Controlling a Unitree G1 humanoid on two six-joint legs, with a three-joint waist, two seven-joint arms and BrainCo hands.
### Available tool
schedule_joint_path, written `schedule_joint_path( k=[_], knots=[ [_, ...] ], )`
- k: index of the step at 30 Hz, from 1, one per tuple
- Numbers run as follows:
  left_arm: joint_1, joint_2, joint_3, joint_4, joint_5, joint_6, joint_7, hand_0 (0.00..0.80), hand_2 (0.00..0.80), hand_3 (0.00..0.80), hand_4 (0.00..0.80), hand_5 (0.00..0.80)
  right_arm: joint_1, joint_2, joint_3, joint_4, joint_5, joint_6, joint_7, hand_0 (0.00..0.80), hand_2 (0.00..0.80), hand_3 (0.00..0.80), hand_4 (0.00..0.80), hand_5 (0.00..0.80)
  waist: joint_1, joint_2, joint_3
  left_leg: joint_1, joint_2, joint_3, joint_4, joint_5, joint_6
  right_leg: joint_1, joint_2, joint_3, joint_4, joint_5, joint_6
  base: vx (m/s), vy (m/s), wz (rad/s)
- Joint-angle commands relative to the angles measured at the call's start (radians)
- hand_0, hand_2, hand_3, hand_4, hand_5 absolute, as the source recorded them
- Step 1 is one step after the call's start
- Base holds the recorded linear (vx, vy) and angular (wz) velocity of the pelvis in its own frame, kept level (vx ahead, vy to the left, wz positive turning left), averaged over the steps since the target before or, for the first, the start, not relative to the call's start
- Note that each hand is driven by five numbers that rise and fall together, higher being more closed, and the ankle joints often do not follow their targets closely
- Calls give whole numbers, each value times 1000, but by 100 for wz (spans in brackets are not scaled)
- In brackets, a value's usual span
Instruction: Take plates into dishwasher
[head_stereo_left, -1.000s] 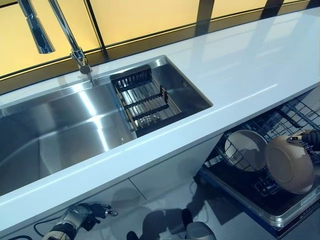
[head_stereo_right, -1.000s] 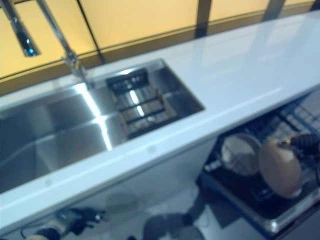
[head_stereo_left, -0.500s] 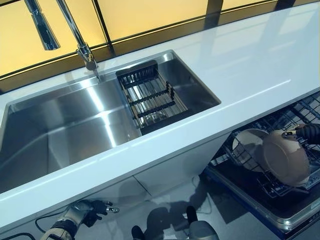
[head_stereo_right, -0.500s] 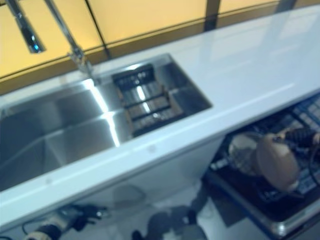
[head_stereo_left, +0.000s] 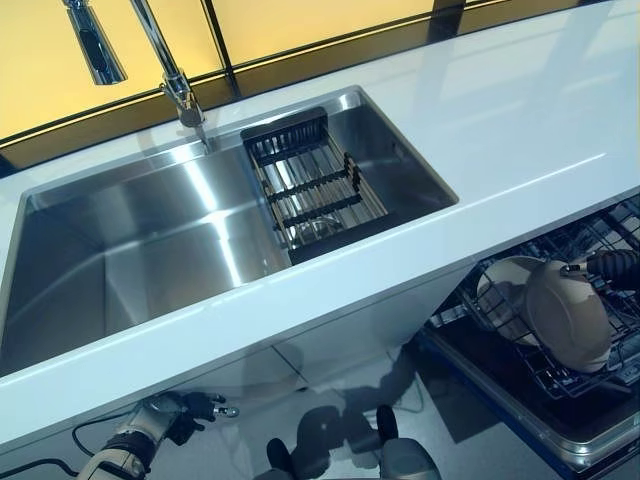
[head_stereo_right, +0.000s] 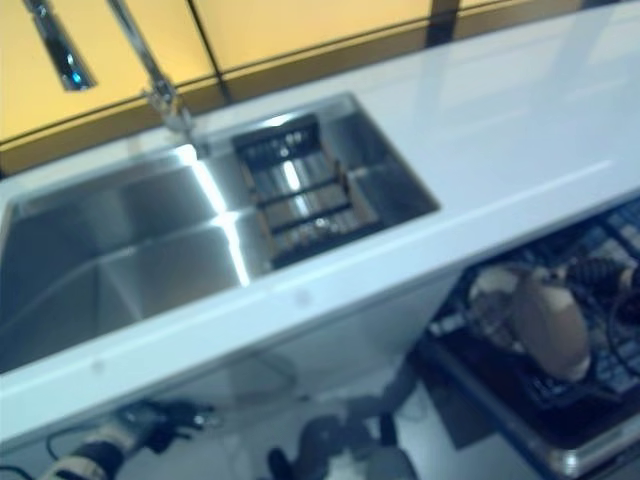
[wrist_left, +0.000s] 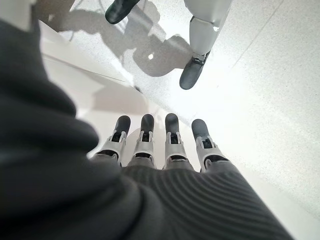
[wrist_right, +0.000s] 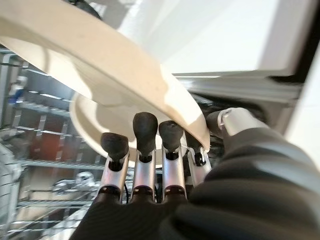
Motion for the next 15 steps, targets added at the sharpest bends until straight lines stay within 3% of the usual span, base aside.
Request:
schedule_joint_path(
  k=[1,15],
  knots=[
    [-152,134,-10,-4,9,-11,5,0,0,0,0,0,-122,16,59,38,-43,-45,-38,800,800,800,800,800,9,-56,-4,80,29,-16,1,-53,-37,-35,-66,15,2,18,79,-50,0,3],
    [-213,138,-26,41,-15,-42,7,0,0,0,0,0,-72,64,63,138,-205,-96,-179,800,800,800,800,800,7,-20,37,62,21,-20,1,-44,-36,-47,-81,14,2,24,81,-11,2,2]
  ],
)
